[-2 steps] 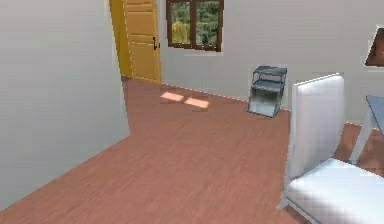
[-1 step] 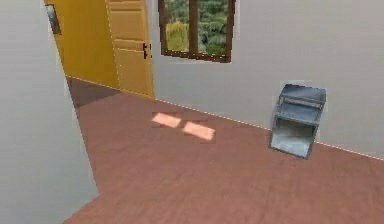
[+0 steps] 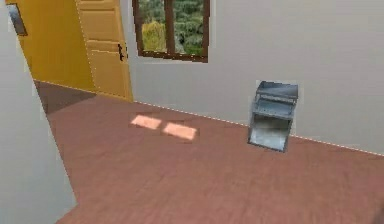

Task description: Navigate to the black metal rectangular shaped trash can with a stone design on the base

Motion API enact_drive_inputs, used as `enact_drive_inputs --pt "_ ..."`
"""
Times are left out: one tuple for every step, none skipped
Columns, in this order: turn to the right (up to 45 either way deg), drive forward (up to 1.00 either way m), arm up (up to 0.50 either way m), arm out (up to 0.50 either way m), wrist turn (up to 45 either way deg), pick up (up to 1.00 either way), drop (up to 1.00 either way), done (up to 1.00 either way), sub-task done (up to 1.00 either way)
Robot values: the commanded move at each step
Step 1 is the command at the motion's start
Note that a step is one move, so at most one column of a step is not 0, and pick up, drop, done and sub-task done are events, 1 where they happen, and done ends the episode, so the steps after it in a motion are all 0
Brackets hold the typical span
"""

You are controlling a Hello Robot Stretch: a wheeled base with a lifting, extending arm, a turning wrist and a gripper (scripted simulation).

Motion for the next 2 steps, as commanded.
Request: enact_drive_inputs --pt "0.0 0.4 0.0 0.0 0.0 0.0 0.0 0.0 0.0" --pt "24.0 0.0 0.0 0.0 0.0 0.0 0.0 0.0 0.0"
